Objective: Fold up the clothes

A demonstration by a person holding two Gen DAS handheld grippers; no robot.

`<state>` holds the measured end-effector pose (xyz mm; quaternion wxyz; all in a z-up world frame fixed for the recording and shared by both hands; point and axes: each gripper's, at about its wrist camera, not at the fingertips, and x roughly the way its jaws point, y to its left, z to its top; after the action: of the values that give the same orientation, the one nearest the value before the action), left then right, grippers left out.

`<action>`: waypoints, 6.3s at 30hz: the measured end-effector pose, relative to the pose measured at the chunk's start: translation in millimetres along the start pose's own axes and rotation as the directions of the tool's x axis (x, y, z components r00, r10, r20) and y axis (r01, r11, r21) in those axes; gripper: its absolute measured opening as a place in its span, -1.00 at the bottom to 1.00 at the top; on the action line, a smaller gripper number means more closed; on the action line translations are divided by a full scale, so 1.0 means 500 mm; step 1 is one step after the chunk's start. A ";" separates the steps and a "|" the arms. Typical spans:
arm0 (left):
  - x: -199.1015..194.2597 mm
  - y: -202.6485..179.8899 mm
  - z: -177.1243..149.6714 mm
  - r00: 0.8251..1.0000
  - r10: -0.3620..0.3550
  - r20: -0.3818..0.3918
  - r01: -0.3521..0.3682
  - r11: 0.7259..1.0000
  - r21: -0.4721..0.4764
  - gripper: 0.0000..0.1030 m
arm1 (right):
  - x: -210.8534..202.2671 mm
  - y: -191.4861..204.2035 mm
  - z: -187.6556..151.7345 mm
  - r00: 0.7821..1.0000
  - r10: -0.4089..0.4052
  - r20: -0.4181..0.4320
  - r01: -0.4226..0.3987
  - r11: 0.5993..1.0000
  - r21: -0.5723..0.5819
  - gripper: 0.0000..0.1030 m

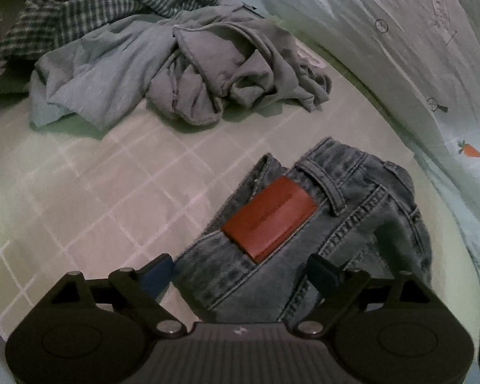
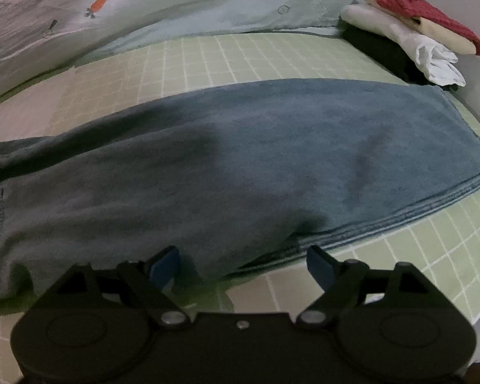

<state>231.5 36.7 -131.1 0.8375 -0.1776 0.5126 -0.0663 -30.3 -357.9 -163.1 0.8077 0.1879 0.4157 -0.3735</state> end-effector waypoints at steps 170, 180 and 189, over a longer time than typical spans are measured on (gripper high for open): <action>-0.082 -0.364 -0.245 0.998 0.057 0.028 -0.063 0.809 0.585 0.98 | -0.023 -0.022 0.134 0.966 0.210 0.151 -0.166 0.952 -0.257 0.44; -0.059 -0.330 -0.230 0.997 0.069 -0.018 -0.047 0.826 0.562 0.98 | -0.019 -0.116 0.126 0.982 -0.007 0.188 0.018 0.998 -0.059 0.41; -0.025 -0.330 -0.230 0.995 0.061 -0.074 -0.010 0.836 0.548 0.97 | -0.004 -0.184 0.079 0.987 -0.102 0.127 0.083 0.986 0.147 0.42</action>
<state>135.9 -138.9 -107.8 0.8309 0.0815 0.5121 -0.2020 -80.3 -441.0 -137.7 0.8002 0.1995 0.3413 -0.4509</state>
